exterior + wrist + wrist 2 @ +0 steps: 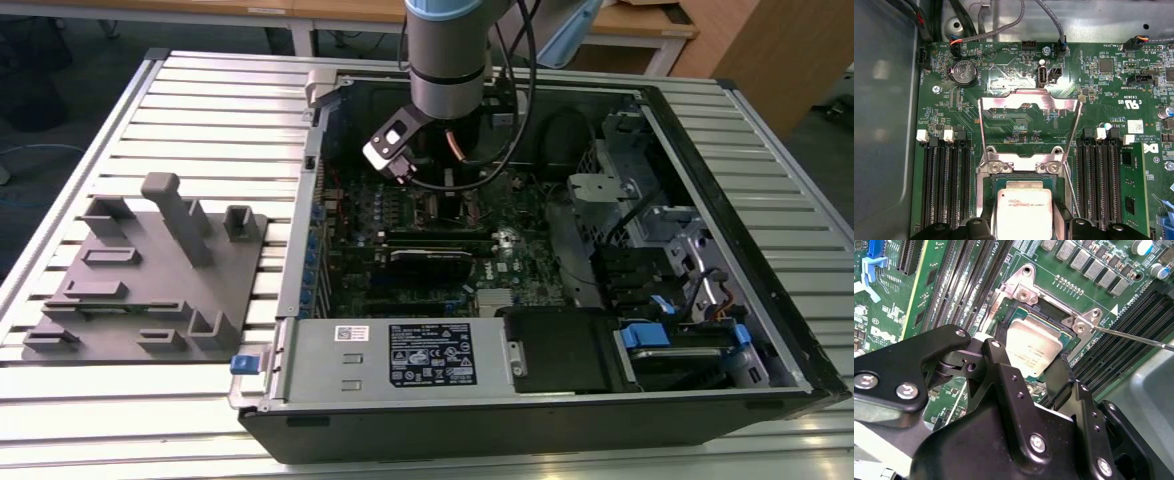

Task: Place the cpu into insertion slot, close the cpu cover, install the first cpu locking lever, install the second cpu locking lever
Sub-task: 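Place the cpu into insertion slot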

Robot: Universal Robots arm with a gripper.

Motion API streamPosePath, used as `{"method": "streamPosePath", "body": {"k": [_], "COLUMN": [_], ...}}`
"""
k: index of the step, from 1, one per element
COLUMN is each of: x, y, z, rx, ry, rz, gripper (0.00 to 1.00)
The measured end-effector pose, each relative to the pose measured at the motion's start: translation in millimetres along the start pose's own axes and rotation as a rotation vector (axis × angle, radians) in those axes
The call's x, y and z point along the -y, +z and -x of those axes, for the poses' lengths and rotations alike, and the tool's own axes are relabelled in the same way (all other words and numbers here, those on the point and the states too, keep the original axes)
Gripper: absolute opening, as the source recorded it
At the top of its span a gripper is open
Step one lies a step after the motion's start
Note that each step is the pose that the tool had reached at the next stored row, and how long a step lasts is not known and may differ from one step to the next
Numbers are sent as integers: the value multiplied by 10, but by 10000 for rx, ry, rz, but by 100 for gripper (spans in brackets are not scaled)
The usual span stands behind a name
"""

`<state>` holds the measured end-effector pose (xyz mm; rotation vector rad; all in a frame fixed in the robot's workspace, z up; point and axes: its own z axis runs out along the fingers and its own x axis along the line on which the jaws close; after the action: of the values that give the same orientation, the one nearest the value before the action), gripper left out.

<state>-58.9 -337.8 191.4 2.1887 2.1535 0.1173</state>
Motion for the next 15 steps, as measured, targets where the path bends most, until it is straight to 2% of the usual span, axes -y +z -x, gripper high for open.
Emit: {"method": "streamPosePath", "body": {"k": [9, 10, 15], "x": [0, 0, -2], "y": [2, 2, -19], "z": [-1, 0, 0], "rx": [-3, -2, 0], "ry": [1, 0, 0], "rz": [1, 1, 0], "gripper": [55, 61, 61]}}
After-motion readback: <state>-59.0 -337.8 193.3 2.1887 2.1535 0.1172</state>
